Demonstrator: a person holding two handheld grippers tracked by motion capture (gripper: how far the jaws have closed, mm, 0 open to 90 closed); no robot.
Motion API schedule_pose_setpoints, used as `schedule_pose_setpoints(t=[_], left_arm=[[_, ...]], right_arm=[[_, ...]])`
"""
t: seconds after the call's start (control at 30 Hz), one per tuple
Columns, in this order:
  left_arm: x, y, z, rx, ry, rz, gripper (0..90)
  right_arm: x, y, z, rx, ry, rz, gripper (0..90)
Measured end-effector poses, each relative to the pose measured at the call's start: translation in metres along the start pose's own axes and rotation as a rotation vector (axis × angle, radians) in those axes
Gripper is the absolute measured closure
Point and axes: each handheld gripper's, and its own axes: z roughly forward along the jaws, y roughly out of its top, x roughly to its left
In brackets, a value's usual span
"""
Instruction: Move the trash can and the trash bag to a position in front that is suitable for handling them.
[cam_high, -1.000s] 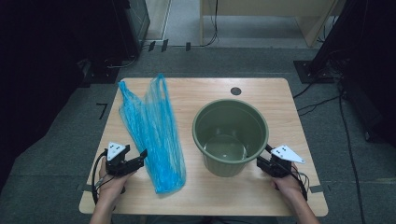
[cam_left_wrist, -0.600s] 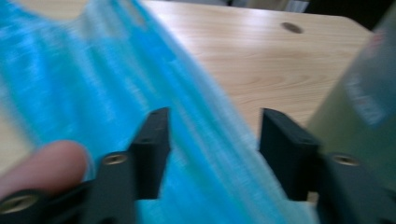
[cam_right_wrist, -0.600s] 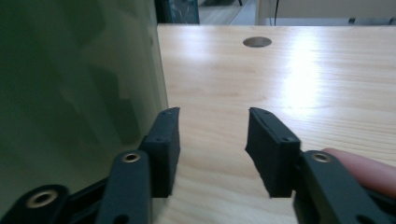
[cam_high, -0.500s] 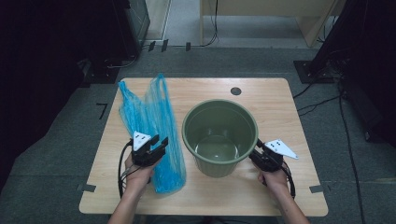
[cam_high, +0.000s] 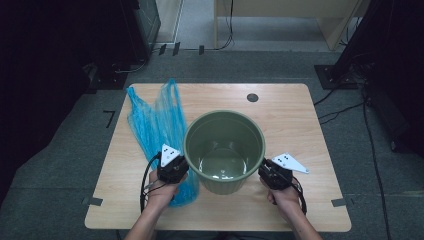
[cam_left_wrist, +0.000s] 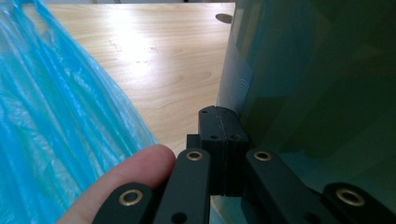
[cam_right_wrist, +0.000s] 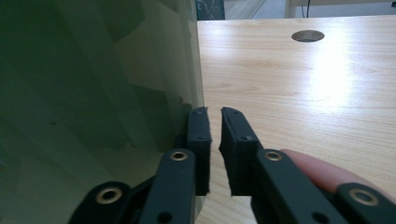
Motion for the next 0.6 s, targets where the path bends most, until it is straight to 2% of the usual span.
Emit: schedule_pose_setpoints(t=[0.17, 0.27, 0.3, 0.33, 0.37, 0.4, 0.43, 0.47, 0.53, 0.57, 0.6], left_arm=[[-0.001, -0.008, -0.015, 0.004, 0.01, 0.003, 89.7], [0.0, -0.011, -0.024, 0.007, 0.033, 0.029, 85.9], [0.004, -0.012, -0.025, 0.006, 0.056, 0.033, 77.5], [0.009, -0.012, -0.026, 0.001, 0.067, 0.026, 55.0], [0.014, -0.012, -0.026, -0.002, 0.064, 0.007, 55.0], [0.022, -0.011, -0.026, 0.0, 0.094, -0.027, 45.2], [0.027, -0.012, -0.025, -0.001, 0.141, -0.038, 45.2], [0.032, -0.014, -0.023, 0.014, 0.184, -0.037, 41.0], [0.038, -0.017, -0.018, 0.041, 0.221, -0.047, 33.6], [0.041, -0.019, -0.017, 0.058, 0.229, -0.048, 33.6], [0.045, -0.022, -0.013, 0.085, 0.24, -0.046, 33.4]], right_arm=[[0.006, -0.004, -0.007, 0.016, 0.037, 0.004, 84.1], [0.011, -0.005, -0.009, 0.025, 0.039, -0.015, 80.9], [0.012, -0.005, -0.009, 0.026, 0.033, -0.02, 76.0], [0.009, -0.004, -0.009, 0.02, 0.02, -0.016, 60.6], [0.009, -0.004, -0.009, 0.02, 0.02, -0.016, 60.6], [0.002, -0.003, -0.01, 0.01, 0.016, 0.012, 50.8], [0.002, -0.003, -0.01, 0.01, 0.016, 0.012, 50.8], [-0.002, -0.003, -0.011, 0.006, -0.02, 0.007, 46.7], [-0.019, -0.006, -0.012, 0.02, -0.155, -0.03, 37.6], [-0.019, -0.006, -0.012, 0.02, -0.155, -0.03, 37.6], [-0.024, -0.007, -0.012, 0.033, -0.178, -0.031, 36.8]])
